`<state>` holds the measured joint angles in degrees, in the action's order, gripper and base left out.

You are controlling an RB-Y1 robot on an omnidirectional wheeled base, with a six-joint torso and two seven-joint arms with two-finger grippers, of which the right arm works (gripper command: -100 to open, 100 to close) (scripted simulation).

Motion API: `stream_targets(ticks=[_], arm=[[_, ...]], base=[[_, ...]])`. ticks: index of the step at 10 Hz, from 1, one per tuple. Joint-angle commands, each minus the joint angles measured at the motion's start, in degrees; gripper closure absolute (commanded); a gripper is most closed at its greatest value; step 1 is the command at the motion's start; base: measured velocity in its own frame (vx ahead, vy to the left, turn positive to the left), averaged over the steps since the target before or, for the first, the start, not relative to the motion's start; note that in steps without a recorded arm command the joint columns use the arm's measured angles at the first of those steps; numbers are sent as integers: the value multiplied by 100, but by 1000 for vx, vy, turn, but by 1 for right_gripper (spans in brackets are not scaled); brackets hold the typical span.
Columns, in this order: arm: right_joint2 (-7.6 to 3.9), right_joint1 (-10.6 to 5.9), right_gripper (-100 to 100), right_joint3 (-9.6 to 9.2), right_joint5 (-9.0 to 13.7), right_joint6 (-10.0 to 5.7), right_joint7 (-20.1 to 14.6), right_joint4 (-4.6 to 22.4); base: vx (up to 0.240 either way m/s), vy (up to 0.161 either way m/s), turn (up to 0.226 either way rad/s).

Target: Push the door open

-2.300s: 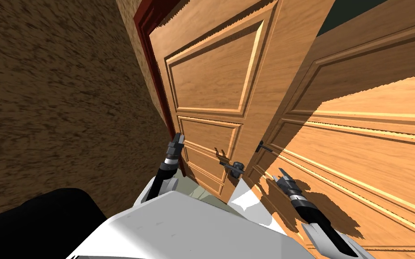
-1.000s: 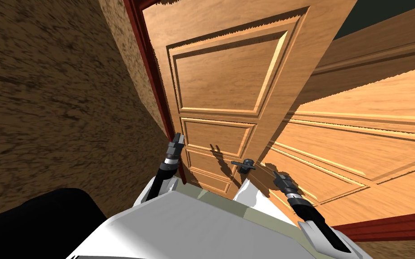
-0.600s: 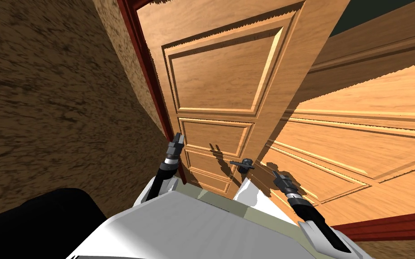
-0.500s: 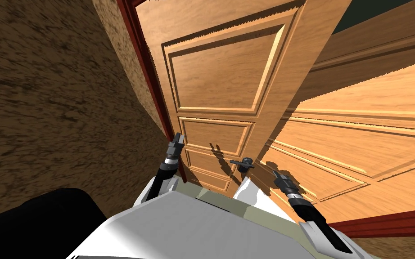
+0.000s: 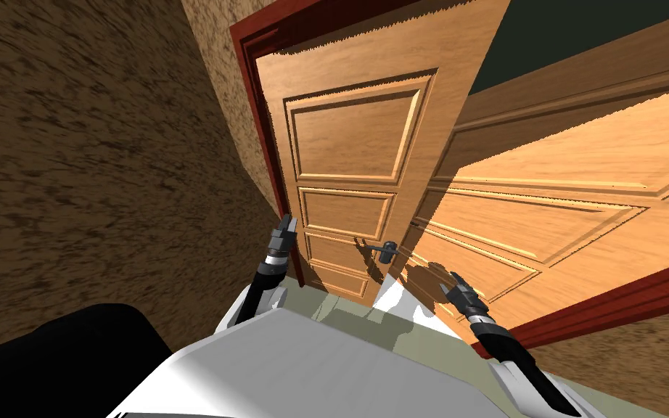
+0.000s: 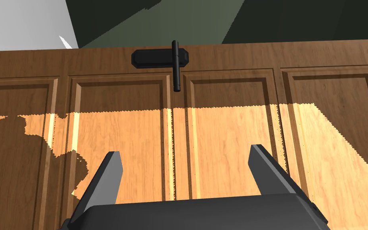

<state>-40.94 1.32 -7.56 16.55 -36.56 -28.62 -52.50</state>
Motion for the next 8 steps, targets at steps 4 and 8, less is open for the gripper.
stream_targets(ticks=[4,8], arm=[[-122,107,-100,43,154,131,-93,-53],[-360,275,-100,108,451,346,-289,-71]], base=[[-210,-6,-9],[-231,-39,-44]])
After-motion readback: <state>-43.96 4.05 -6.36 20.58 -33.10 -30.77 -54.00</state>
